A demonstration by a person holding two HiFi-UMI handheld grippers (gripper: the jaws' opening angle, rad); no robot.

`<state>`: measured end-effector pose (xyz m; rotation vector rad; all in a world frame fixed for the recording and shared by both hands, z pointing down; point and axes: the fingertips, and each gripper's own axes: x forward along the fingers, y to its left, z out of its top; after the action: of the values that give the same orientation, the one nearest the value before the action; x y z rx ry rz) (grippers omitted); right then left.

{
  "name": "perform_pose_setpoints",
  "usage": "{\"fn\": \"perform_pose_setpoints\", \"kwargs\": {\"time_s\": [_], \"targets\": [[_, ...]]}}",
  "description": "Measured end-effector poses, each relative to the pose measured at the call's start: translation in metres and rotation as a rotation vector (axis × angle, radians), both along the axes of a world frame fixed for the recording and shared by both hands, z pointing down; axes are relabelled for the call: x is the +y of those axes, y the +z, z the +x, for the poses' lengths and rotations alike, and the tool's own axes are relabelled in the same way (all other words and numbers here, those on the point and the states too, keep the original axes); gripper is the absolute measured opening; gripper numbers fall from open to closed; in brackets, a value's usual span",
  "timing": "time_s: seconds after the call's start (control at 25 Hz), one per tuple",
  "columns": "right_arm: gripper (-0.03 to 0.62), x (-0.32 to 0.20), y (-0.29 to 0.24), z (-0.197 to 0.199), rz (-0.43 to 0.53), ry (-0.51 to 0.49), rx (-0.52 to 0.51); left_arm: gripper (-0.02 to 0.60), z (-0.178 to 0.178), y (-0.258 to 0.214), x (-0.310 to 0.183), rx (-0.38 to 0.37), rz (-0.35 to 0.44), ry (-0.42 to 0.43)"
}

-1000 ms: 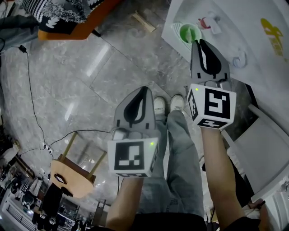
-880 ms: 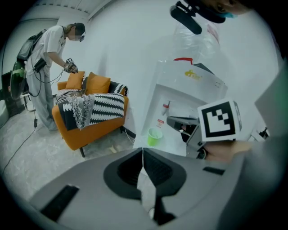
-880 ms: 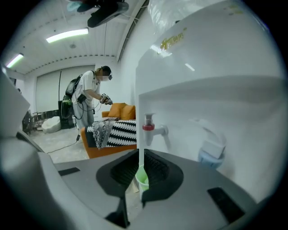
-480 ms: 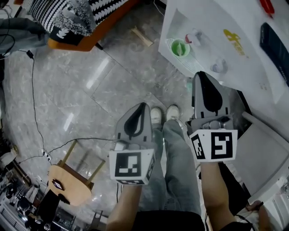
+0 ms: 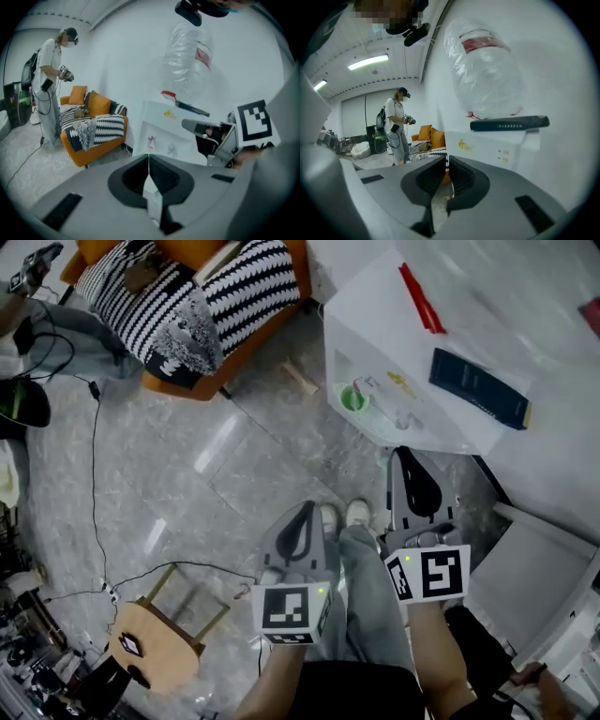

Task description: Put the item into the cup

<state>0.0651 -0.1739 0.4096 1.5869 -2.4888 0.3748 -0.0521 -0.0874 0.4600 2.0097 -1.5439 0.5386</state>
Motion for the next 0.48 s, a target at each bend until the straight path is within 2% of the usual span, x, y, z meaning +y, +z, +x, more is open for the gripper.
{"fn": "perform_pose_setpoints", "kwargs": {"time_s": [0.2, 0.48], "targets": [[0.029, 0.007, -0.051, 0.0, 0.032, -0.004, -0.021, 0.014, -0.004, -0.066, -0.022, 0.003, 0.109, -0.039], [0.029, 0.017, -0.127, 0.01, 0.112, -0.042, -0.015, 0.014, 0.023, -0.153, -0.04, -0.014, 0.287, -0.008]]}}
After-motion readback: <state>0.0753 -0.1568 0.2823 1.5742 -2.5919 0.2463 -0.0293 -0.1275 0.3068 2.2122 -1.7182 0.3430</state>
